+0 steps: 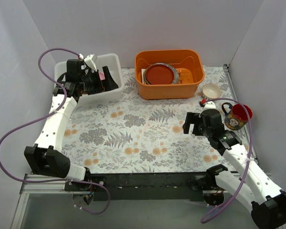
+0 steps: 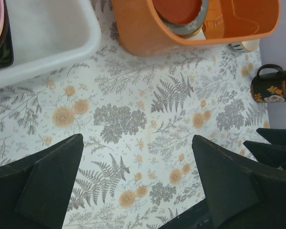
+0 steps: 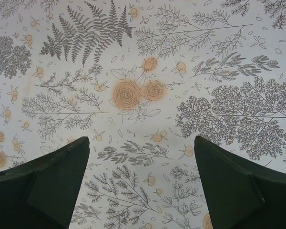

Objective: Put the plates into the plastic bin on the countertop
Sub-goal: Reset both arms

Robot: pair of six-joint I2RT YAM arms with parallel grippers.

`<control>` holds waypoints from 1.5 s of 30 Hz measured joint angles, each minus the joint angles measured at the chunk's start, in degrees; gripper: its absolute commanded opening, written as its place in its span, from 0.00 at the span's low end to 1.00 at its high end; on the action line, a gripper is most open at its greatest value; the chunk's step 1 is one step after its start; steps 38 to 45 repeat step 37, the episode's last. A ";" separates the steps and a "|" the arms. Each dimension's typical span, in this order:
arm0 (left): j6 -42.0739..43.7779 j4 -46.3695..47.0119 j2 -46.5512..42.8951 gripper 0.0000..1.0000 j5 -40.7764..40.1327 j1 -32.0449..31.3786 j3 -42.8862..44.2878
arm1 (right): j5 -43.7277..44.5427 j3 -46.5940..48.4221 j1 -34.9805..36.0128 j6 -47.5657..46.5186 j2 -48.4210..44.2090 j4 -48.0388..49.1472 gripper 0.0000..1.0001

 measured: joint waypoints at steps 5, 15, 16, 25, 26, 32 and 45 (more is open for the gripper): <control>0.17 -0.15 -8.11 0.98 -5.49 -4.37 -8.44 | -0.35 0.00 0.00 -0.17 -2.29 -1.64 0.98; -2.78 -0.13 -20.74 0.98 -9.90 -9.68 -27.19 | -1.31 -0.02 0.00 -0.07 -5.20 -2.75 0.98; -3.08 -0.26 -21.73 0.98 -10.21 -9.70 -28.24 | -1.38 -0.02 0.00 -0.02 -5.25 -2.89 0.98; -5.29 -0.17 -30.53 0.98 -13.09 -9.79 -30.95 | -3.04 -1.25 0.00 0.59 -5.09 -2.51 0.98; -5.51 -0.04 -30.67 0.98 -13.38 -9.79 -30.95 | -3.19 -1.33 0.00 0.61 -5.03 -2.45 0.98; -6.47 2.23 -28.37 0.98 -14.19 -9.79 -32.81 | -3.45 -1.95 0.00 0.66 -3.10 -0.66 0.98; -8.15 5.55 -26.58 0.98 -13.20 -9.81 -36.37 | -3.48 -3.48 0.00 1.36 -2.73 1.88 0.98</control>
